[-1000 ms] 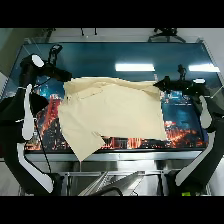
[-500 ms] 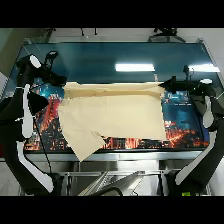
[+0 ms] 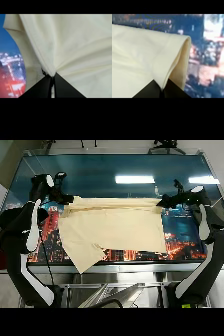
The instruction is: Fold the shirts.
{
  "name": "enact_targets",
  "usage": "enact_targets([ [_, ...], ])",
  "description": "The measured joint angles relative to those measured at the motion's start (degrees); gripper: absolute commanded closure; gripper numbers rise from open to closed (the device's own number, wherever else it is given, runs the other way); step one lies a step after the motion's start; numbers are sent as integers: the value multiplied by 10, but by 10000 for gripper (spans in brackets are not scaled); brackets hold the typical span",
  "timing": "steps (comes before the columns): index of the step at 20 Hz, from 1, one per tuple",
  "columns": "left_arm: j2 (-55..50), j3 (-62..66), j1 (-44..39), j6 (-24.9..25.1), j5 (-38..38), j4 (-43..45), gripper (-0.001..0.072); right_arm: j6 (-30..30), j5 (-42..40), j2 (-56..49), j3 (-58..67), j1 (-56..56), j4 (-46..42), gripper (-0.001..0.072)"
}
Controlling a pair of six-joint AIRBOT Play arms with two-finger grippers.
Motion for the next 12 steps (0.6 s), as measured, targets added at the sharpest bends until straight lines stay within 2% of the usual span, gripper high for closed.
enact_targets([
  [8,0,-10,-19,-30,16,47,687,4,-19,5,0,35,-38,694],
  [9,0,-10,-22,-30,16,48,686,4,-20,8,0,40,-42,550],
  [10,0,-10,-24,-31,18,49,686,4,-20,10,0,43,-45,459],
  [11,0,-9,-26,-31,17,49,682,4,-19,13,0,45,-49,460],
  [12,0,-8,-27,-31,15,49,414,5,-19,17,0,46,-54,460],
])
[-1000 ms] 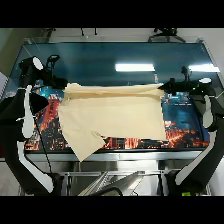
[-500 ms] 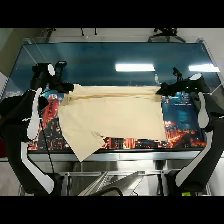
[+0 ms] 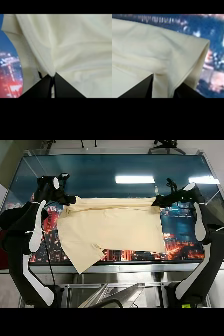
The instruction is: Fold the shirts.
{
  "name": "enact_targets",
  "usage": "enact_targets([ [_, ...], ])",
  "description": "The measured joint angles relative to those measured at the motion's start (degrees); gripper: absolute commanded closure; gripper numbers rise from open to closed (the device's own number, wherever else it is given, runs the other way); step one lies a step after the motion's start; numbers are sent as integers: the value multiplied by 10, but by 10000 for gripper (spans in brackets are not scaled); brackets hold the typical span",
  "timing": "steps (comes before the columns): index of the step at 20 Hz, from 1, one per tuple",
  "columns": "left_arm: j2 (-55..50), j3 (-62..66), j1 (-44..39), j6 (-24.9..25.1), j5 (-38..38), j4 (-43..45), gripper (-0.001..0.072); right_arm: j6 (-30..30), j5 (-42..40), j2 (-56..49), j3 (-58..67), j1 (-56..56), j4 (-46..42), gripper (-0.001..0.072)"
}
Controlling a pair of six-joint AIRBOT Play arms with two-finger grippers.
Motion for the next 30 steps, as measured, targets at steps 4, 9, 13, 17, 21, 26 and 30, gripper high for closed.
enact_targets([
  [4,1,30,-2,-5,-23,0,50,35,-4,30,0,9,-70,460],
  [9,21,50,2,-20,-71,0,129,121,-5,67,0,31,-226,470],
  [13,104,-37,18,-21,-93,0,128,161,43,118,0,30,-300,501],
  [17,231,-206,37,-17,-101,-14,128,176,125,179,-35,13,-338,572],
  [21,343,-384,58,-34,-94,-88,128,214,158,287,-180,-13,-364,571],
  [26,441,-551,70,-57,-48,-135,128,254,64,396,-380,-23,-361,553],
  [30,487,-642,77,-70,-33,-149,127,265,-13,388,-438,-25,-325,553],
])
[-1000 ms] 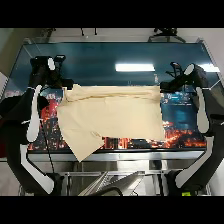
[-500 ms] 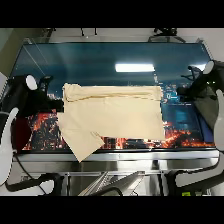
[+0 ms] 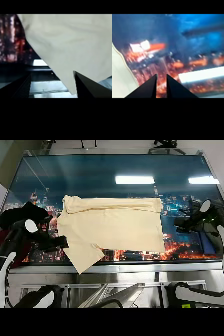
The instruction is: Fold the shirts.
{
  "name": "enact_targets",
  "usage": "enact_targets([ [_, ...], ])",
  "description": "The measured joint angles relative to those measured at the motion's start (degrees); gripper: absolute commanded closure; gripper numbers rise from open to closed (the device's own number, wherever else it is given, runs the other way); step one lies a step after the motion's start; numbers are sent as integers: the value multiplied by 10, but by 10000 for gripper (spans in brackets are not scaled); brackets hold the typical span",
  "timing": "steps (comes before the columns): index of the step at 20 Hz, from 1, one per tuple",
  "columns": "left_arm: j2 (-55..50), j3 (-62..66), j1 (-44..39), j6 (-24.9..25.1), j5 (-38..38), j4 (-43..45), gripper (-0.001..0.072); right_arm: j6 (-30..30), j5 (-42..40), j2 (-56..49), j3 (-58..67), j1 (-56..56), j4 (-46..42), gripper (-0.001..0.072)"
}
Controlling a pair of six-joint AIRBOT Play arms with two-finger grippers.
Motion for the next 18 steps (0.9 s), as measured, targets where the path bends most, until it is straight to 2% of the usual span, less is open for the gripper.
enact_targets([
  [3,31,-61,1,0,24,-27,126,-17,-17,-20,-13,0,27,544],
  [4,38,-80,1,3,35,-41,126,-22,-20,-22,-16,0,33,353],
  [5,44,-98,2,9,45,-56,125,-26,-23,-23,-17,0,38,107],
  [13,51,-188,2,57,117,-175,129,-39,-23,10,-20,0,48,96],
  [14,51,-194,2,60,124,-179,195,-40,-23,13,-20,0,48,95],
  [15,51,-199,2,61,133,-182,437,-41,-23,15,-20,0,49,97],
  [16,51,-202,2,65,141,-179,618,-41,-23,16,-20,0,49,153],
  [17,54,-201,2,67,150,-175,676,-41,-23,17,-20,0,51,202],
  [18,59,-200,2,71,155,-172,689,-41,-22,18,-20,0,55,212],
])
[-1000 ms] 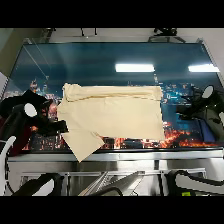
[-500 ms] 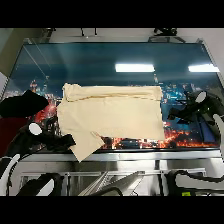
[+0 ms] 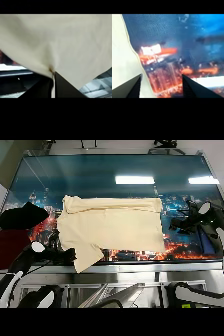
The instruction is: Fold the shirts.
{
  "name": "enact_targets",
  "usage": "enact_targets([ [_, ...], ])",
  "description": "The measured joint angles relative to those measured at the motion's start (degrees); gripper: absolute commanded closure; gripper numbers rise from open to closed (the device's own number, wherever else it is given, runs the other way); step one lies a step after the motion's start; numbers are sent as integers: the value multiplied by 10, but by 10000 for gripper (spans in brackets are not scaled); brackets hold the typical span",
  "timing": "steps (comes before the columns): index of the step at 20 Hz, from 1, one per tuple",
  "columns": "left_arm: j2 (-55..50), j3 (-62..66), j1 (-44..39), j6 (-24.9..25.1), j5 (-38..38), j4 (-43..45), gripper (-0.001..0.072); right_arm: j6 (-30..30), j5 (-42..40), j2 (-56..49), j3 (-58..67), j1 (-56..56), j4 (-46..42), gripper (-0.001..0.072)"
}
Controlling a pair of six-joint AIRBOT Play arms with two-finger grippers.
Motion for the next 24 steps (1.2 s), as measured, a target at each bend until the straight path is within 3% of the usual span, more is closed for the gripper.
enact_targets([
  [13,140,27,1,10,-26,-5,689,-70,77,-14,-52,-56,118,213],
  [21,76,94,1,25,-52,-5,689,-129,93,-71,-92,-61,172,215],
  [22,62,105,1,28,-56,-5,689,-143,93,-76,-96,-61,187,267],
  [23,49,117,1,30,-60,-5,689,-158,92,-82,-99,-61,207,381],
  [24,39,128,1,32,-62,-5,689,-173,86,-87,-101,-61,223,422],
])
